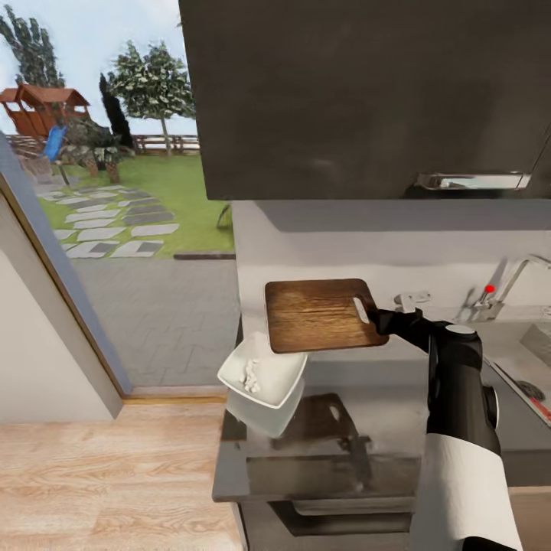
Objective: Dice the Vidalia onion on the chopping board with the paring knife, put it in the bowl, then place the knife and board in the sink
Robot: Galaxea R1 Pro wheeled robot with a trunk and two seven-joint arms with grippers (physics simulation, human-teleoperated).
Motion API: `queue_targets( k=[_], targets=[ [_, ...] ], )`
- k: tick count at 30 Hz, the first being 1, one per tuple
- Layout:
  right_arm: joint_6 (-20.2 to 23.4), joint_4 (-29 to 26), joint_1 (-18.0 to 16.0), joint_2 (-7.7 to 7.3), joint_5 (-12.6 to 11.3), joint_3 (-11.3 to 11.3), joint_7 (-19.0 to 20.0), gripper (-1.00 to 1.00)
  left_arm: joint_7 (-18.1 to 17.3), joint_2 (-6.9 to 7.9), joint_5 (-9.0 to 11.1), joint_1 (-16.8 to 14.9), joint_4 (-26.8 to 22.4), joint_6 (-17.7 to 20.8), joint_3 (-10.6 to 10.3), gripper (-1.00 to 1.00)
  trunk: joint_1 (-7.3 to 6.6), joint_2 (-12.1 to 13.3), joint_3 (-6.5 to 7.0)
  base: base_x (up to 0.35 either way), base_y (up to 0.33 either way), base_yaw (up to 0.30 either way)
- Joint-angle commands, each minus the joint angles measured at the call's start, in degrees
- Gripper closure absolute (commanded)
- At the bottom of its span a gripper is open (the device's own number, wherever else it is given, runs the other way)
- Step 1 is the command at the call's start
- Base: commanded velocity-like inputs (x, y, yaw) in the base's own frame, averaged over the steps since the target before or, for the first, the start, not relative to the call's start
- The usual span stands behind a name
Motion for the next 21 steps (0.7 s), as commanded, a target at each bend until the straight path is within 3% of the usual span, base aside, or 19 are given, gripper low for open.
queue_targets(
  k=[1,9,12,13,21],
  targets=[
    [0.1,-0.1,-0.1,0.02,0.4,-0.3,0.6,1.00,-0.3,-0.01,0.5,0.0,0.0,0.0,0.1,-1.00,0.02,-0.1,-0.11,-0.185,-0.230,0.000],
    [0.1,0.1,-0.1,-0.10,0.5,-1.3,0.3,1.00,-0.3,-0.08,0.5,0.0,0.1,0.0,0.1,-1.00,0.02,-0.1,-0.11,-0.193,-0.245,0.000],
    [0.1,0.1,-0.1,-0.11,0.5,-2.6,0.3,1.00,-0.3,-0.08,0.4,0.0,0.2,0.0,0.1,-1.00,0.02,-0.1,-0.11,-0.204,-0.257,0.000],
    [0.2,0.2,-0.1,-0.11,0.5,-3.9,0.0,1.00,-0.3,-0.08,0.4,0.0,0.1,-0.1,0.1,-1.00,0.02,-0.1,-0.10,-0.180,-0.272,-0.035],
    [0.1,2.4,-0.1,0.07,0.3,-4.5,-0.7,1.00,-0.3,-0.08,0.4,0.0,0.0,-0.2,0.1,-1.00,0.02,-0.1,0.35,-0.118,-0.298,-0.165]
  ],
)
